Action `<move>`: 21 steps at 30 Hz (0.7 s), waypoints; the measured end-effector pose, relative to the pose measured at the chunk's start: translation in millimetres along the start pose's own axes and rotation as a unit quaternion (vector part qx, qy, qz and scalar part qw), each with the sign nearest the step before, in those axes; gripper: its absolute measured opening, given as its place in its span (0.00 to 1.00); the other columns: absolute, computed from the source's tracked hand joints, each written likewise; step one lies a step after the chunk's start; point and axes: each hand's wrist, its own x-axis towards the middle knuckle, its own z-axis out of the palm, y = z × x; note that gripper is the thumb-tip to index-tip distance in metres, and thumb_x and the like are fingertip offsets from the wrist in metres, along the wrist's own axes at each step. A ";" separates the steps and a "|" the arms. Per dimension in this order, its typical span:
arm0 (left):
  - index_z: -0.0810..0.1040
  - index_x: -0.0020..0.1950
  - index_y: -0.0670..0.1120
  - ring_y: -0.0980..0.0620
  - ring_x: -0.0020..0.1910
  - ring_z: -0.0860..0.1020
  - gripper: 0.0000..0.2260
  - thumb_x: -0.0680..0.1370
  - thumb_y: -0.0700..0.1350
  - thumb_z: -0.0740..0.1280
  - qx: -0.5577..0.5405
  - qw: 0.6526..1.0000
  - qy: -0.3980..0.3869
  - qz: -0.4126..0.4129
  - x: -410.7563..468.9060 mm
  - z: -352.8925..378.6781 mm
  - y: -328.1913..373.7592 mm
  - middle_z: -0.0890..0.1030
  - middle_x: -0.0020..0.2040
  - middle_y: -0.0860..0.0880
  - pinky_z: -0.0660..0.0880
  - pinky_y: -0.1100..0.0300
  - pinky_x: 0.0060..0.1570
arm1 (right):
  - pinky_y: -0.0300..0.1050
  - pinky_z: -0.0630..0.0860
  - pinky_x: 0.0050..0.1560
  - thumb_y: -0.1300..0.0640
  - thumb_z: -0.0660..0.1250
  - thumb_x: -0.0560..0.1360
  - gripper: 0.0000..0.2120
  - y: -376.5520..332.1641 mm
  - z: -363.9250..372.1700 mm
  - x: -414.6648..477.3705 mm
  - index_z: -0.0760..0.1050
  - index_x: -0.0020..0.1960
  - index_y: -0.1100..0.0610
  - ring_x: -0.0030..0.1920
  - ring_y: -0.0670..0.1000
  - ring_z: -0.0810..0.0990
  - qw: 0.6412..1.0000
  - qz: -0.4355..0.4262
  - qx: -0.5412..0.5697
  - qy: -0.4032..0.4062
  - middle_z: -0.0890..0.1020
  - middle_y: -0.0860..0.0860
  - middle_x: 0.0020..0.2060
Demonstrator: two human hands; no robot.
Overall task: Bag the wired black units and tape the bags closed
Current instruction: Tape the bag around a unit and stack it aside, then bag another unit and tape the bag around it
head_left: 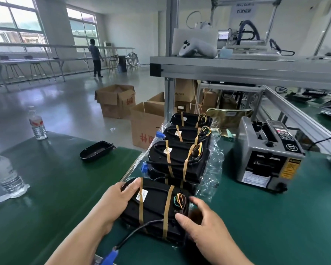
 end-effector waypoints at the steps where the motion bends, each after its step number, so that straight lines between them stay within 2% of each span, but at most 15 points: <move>1: 0.81 0.50 0.45 0.43 0.45 0.84 0.29 0.64 0.69 0.68 0.018 1.000 0.006 0.010 2.3 0.5 -1.6 0.86 0.47 0.42 0.80 0.47 0.51 | 0.41 0.65 0.67 0.36 0.70 0.71 0.33 1.0 0.7 0.5 0.63 0.73 0.39 0.69 0.45 0.69 1.000 -0.003 -0.002 0.006 0.72 0.44 0.69; 3: 0.80 0.53 0.49 0.49 0.46 0.83 0.27 0.68 0.69 0.66 0.052 0.998 0.029 0.028 6.5 1.9 -4.5 0.85 0.46 0.48 0.79 0.55 0.46 | 0.41 0.64 0.67 0.36 0.70 0.71 0.33 2.9 2.1 1.7 0.63 0.73 0.39 0.70 0.45 0.68 1.000 -0.009 -0.008 0.020 0.71 0.43 0.70; 5: 0.78 0.56 0.51 0.53 0.49 0.80 0.23 0.74 0.68 0.64 0.085 0.994 0.054 0.037 10.4 3.4 -6.9 0.83 0.49 0.53 0.75 0.58 0.46 | 0.41 0.63 0.69 0.36 0.70 0.71 0.33 4.4 3.4 2.1 0.64 0.73 0.39 0.71 0.44 0.67 0.999 -0.015 -0.011 0.031 0.71 0.42 0.70; 10: 0.79 0.54 0.53 0.55 0.44 0.80 0.19 0.77 0.66 0.62 0.145 0.985 0.080 0.050 14.1 5.6 -8.0 0.83 0.45 0.53 0.76 0.59 0.44 | 0.42 0.64 0.69 0.35 0.70 0.70 0.32 8.6 6.9 2.9 0.66 0.72 0.38 0.70 0.44 0.68 0.999 -0.019 -0.014 0.042 0.71 0.42 0.69; 13: 0.77 0.62 0.51 0.58 0.45 0.77 0.24 0.77 0.66 0.61 0.163 0.982 0.081 0.045 13.8 5.7 -7.0 0.80 0.48 0.55 0.72 0.60 0.43 | 0.41 0.64 0.68 0.34 0.69 0.70 0.32 9.1 8.3 1.4 0.65 0.72 0.36 0.69 0.45 0.68 0.999 -0.013 -0.012 0.042 0.71 0.42 0.69; 16: 0.75 0.67 0.49 0.51 0.51 0.77 0.29 0.76 0.68 0.60 0.188 0.978 0.084 0.033 11.5 4.4 -6.4 0.80 0.53 0.52 0.72 0.55 0.50 | 0.39 0.63 0.67 0.33 0.69 0.70 0.33 8.6 9.2 1.4 0.64 0.72 0.36 0.69 0.44 0.68 0.999 -0.009 -0.005 0.038 0.71 0.41 0.68; 17: 0.75 0.67 0.48 0.50 0.52 0.77 0.32 0.74 0.70 0.59 0.197 0.976 0.088 0.033 8.8 2.5 -4.7 0.80 0.54 0.51 0.73 0.54 0.50 | 0.39 0.63 0.67 0.33 0.68 0.69 0.34 8.0 9.4 0.7 0.64 0.73 0.37 0.69 0.44 0.67 0.999 -0.009 -0.003 0.034 0.71 0.41 0.68; 19: 0.77 0.64 0.48 0.51 0.49 0.78 0.38 0.67 0.75 0.57 0.225 0.967 0.110 0.047 1.3 -1.1 -0.3 0.81 0.53 0.51 0.74 0.54 0.45 | 0.38 0.63 0.67 0.32 0.67 0.68 0.37 6.7 8.4 -2.2 0.63 0.74 0.39 0.69 0.44 0.67 1.000 -0.013 0.005 0.021 0.70 0.40 0.67; 20: 0.78 0.63 0.49 0.50 0.49 0.78 0.40 0.64 0.76 0.56 0.253 0.956 0.134 0.061 -3.5 -1.0 2.6 0.80 0.55 0.49 0.75 0.53 0.45 | 0.38 0.63 0.67 0.31 0.66 0.66 0.39 7.4 6.7 -4.7 0.63 0.75 0.40 0.68 0.43 0.67 1.000 -0.013 0.009 0.015 0.70 0.40 0.67; 21: 0.78 0.62 0.50 0.47 0.53 0.78 0.41 0.63 0.78 0.56 0.285 0.940 0.167 0.081 -9.4 0.6 5.3 0.78 0.58 0.47 0.76 0.49 0.50 | 0.39 0.63 0.68 0.31 0.65 0.65 0.41 8.8 4.0 -7.4 0.63 0.75 0.41 0.68 0.44 0.67 1.000 -0.011 0.011 0.011 0.70 0.41 0.67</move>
